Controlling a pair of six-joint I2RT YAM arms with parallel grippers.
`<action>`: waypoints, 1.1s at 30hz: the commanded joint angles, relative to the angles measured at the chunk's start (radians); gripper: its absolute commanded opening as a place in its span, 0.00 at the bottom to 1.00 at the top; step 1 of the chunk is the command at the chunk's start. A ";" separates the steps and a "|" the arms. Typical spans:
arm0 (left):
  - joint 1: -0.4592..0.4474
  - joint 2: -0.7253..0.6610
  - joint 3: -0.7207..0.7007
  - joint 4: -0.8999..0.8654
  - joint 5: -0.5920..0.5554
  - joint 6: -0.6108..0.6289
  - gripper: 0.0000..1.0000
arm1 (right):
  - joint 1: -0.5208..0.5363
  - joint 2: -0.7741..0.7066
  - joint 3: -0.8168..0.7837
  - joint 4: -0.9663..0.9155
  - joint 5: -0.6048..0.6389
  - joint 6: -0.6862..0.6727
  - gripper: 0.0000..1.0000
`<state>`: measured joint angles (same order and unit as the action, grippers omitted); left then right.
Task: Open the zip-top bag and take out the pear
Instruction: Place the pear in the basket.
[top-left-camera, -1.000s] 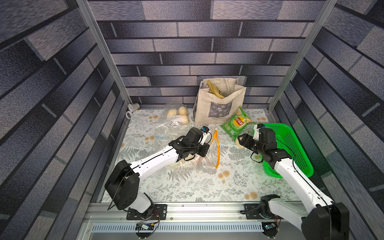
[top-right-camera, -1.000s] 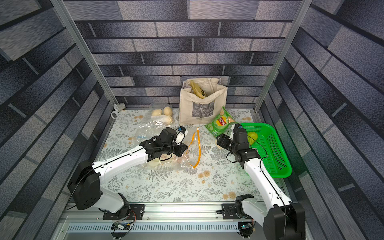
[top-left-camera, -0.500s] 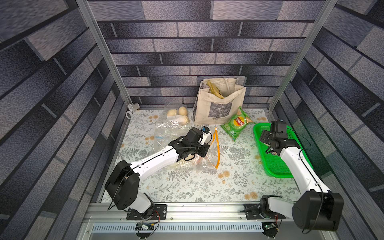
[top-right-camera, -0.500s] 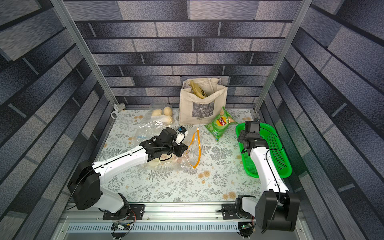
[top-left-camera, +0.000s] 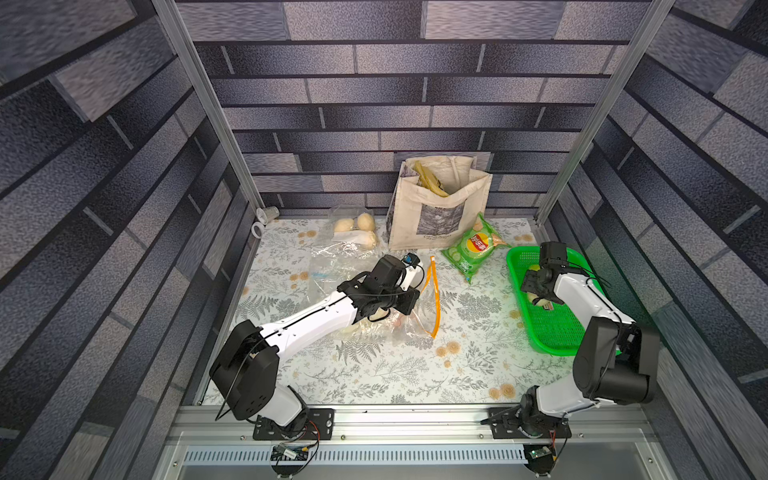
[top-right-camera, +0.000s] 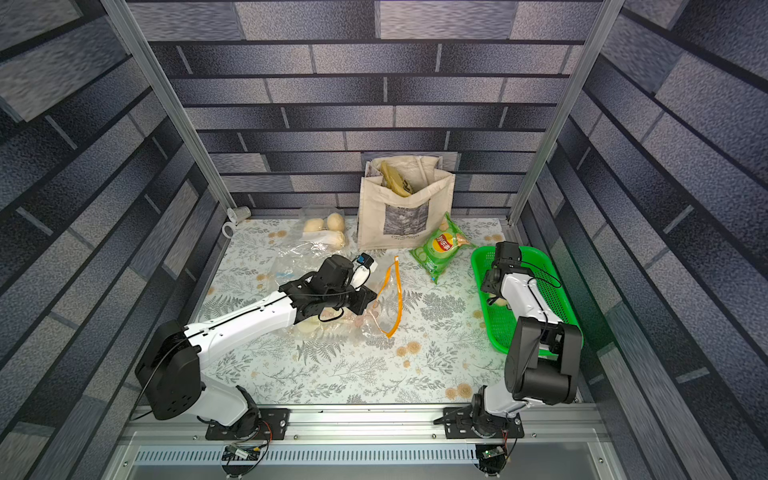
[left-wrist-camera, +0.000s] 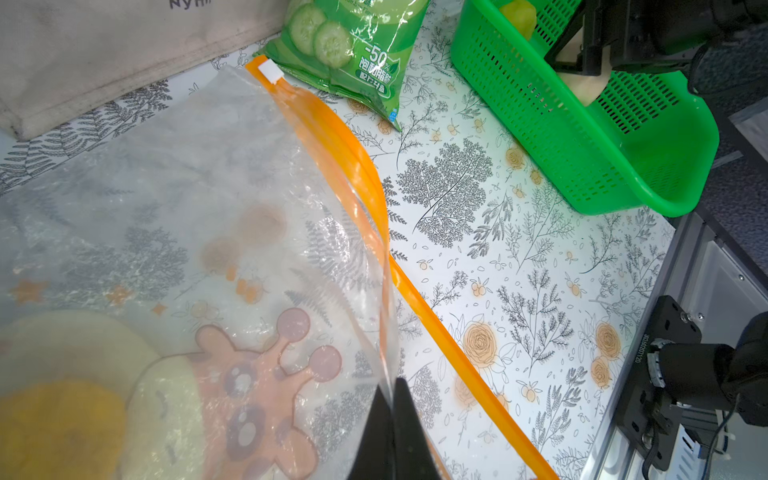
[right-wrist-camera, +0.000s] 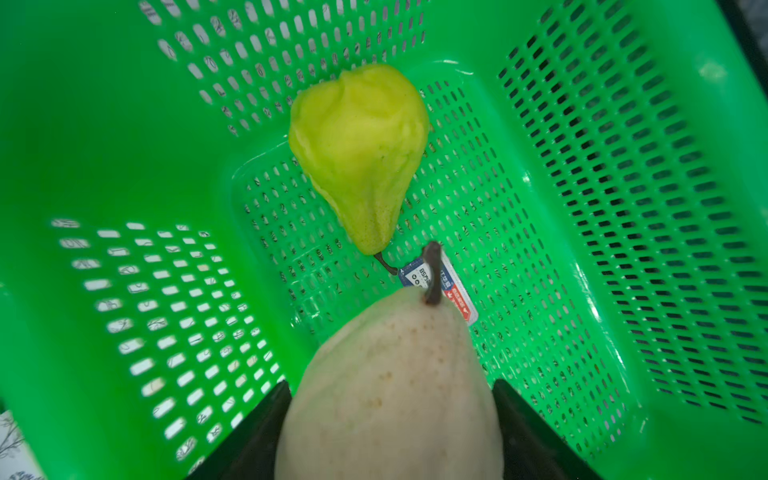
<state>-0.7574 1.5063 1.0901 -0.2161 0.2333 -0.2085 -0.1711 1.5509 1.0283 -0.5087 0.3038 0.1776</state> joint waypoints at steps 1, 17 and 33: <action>0.005 0.002 0.020 0.001 0.020 0.024 0.04 | -0.010 0.045 0.022 0.011 -0.031 -0.027 0.78; -0.015 0.050 0.068 -0.012 0.018 0.019 0.05 | -0.010 -0.114 0.011 -0.027 -0.064 -0.020 0.92; -0.026 0.077 0.115 -0.013 0.021 0.011 0.06 | 0.190 -0.331 -0.066 0.007 -0.769 0.091 0.70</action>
<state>-0.7738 1.5757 1.1664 -0.2180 0.2394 -0.2089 -0.0479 1.2388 0.9928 -0.5163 -0.3035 0.2379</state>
